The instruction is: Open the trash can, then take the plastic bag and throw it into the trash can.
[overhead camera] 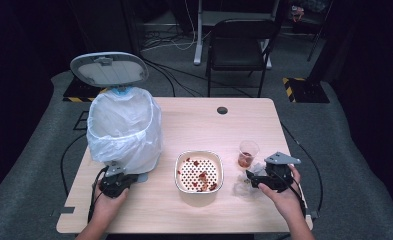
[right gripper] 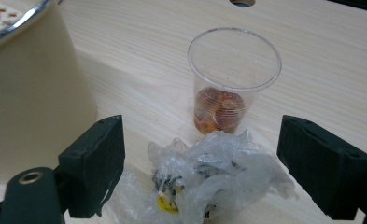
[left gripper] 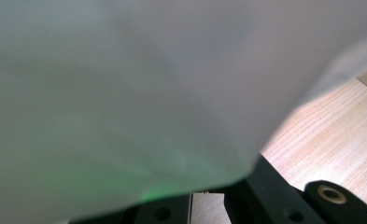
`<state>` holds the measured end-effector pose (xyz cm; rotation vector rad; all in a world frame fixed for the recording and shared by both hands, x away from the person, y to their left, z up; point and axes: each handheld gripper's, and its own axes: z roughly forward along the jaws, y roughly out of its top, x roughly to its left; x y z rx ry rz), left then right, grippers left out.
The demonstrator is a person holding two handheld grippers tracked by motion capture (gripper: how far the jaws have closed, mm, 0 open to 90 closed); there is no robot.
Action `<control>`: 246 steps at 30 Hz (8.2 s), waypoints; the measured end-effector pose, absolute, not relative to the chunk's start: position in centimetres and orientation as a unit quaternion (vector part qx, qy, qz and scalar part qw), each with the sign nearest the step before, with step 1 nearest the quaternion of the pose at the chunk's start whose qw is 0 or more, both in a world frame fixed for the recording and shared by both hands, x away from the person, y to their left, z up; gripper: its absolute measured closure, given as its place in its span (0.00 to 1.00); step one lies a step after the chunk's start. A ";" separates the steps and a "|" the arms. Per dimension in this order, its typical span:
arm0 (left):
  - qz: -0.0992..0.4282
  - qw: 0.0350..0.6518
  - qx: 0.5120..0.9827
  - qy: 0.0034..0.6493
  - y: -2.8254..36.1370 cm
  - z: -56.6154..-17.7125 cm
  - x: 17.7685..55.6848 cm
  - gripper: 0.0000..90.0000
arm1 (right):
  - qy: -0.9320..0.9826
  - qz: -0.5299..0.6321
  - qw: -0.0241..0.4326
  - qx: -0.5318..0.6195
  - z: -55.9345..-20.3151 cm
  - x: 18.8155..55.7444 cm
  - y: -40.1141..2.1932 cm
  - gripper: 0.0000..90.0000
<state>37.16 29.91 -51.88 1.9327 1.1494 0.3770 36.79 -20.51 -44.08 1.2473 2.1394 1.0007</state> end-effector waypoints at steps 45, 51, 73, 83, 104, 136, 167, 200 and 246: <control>0.147 0.416 0.773 0.457 30.0 -51.8 37.1 1.00 | 0.821 0.325 0.138 0.448 -50.9 37.9 -19.3 0.71; 0.148 0.417 0.771 0.458 29.9 -51.9 37.1 1.00 | 0.815 0.340 0.115 0.454 -49.6 37.7 -20.1 0.76; 0.152 0.415 0.772 0.458 29.9 -51.8 37.1 1.00 | 0.807 0.385 0.129 0.428 -39.6 36.7 -21.6 0.78; 0.151 0.414 0.773 0.457 29.9 -51.8 37.1 1.00 | 0.815 0.391 0.154 0.399 -34.9 38.2 -20.6 0.78; 0.146 0.415 0.772 0.458 30.0 -51.8 37.1 1.00 | 0.831 0.418 0.141 0.339 -30.9 42.9 -13.8 0.78; 0.145 0.415 0.773 0.457 30.0 -51.8 37.1 1.00 | 0.844 0.442 0.121 0.277 -28.6 46.9 -3.6 0.78; 0.157 0.397 0.785 0.450 29.9 -51.7 37.0 1.00 | 0.847 0.466 0.107 0.232 -26.8 48.1 3.6 0.78; 0.155 0.408 0.773 0.461 29.7 -51.8 36.9 1.00 | 0.843 0.489 0.103 0.200 -27.5 47.8 11.0 0.42; 0.149 0.410 0.778 0.451 29.9 -51.7 37.0 1.00 | 0.825 0.457 0.175 0.282 -30.3 45.2 -4.9 0.41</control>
